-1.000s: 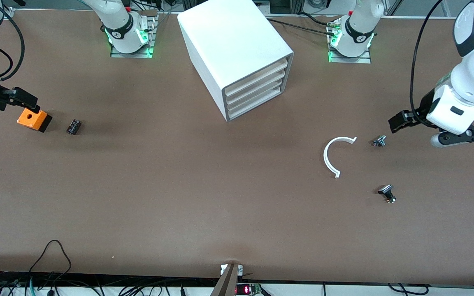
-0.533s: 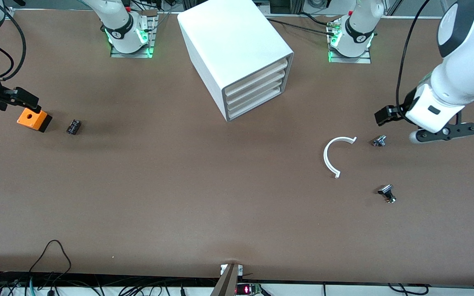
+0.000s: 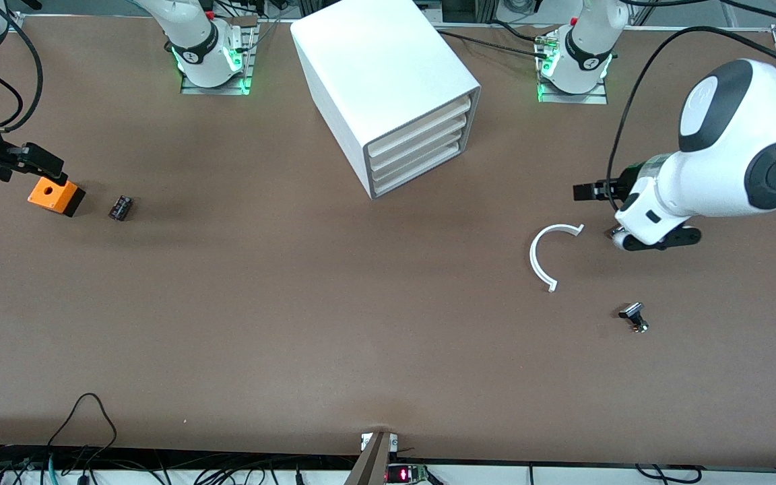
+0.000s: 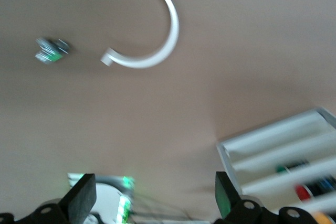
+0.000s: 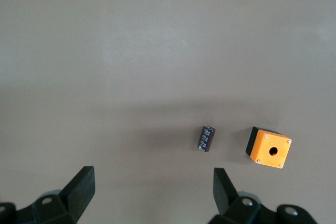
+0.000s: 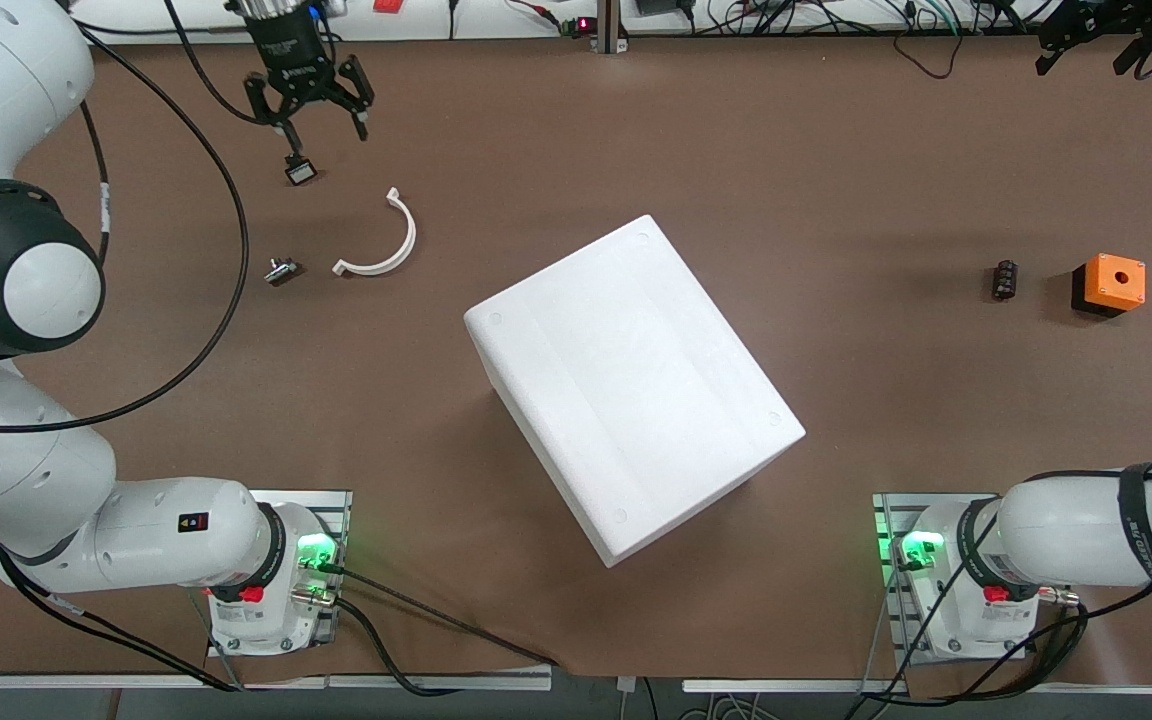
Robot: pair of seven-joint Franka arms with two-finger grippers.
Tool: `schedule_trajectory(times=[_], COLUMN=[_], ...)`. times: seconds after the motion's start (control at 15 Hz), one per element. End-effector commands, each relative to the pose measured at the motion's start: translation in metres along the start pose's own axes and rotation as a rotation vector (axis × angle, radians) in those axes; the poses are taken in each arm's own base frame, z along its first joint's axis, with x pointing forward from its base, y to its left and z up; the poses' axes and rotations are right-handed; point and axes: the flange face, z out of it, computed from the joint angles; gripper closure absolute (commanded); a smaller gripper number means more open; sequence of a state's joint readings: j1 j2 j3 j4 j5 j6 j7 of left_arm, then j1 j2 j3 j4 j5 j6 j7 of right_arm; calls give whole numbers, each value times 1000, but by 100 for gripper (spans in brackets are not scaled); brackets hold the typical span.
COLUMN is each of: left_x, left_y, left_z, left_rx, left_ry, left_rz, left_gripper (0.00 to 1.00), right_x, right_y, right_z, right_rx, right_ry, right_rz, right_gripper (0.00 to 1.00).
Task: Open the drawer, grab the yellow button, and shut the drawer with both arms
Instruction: 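Grasp the drawer handle with the left gripper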
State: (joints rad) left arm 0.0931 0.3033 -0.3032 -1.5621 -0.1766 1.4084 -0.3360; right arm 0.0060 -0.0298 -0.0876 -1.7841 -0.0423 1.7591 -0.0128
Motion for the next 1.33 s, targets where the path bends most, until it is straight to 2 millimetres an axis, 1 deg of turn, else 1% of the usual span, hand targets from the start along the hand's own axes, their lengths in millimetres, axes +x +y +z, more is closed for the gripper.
schedule_trajectory(times=[0.0, 0.13, 0.2, 0.27, 0.4, 0.47, 0.6, 0.67, 0.8, 0.93, 1.07, 1.13, 1.27], left_x=[3, 4, 6, 6, 3, -1, -8, -14, -23, -30, -35, -39, -47], left_y=[18, 30, 34, 42, 57, 65, 77, 85, 95, 102, 106, 108, 112], left_z=[52, 86, 102, 117, 147, 161, 182, 189, 198, 203, 213, 221, 237], left_rx=[-156, -304, -344, -373, -435, -477, -535, -551, -569, -581, -615, -623, -622], left_ry=[-156, -239, -257, -264, -292, -310, -332, -343, -367, -372, -364, -368, -368], left_rz=[37, 78, 109, 150, 196, 187, 201, 223, 243, 291, 328, 336, 378], left_gripper=[0, 0, 0, 0, 0, 0, 0, 0, 0, 1, 1, 1, 1], right_x=[-3, -4, -4, -3, -3, -1, 1, 2, 5, 7, 18, 22, 22], right_y=[-2, -10, -15, -16, -16, -19, -25, -30, -32, -38, -56, -66, -95], right_z=[-1, -3, -3, -4, -6, -3, 1, 2, 9, 7, 14, 20, 25], right_rx=[17, 14, 13, 13, 13, 11, 11, 10, 14, 22, 28, 27, 26], right_ry=[3, 4, 4, 7, 12, 4, -3, -4, -15, 2, 15, 11, 6], right_rz=[0, -14, -23, -26, -28, -33, -44, -53, -57, -63, -90, -115, -166], right_gripper=[0, 0, 0, 0, 0, 0, 0, 0, 0, 0, 0, 0, 0])
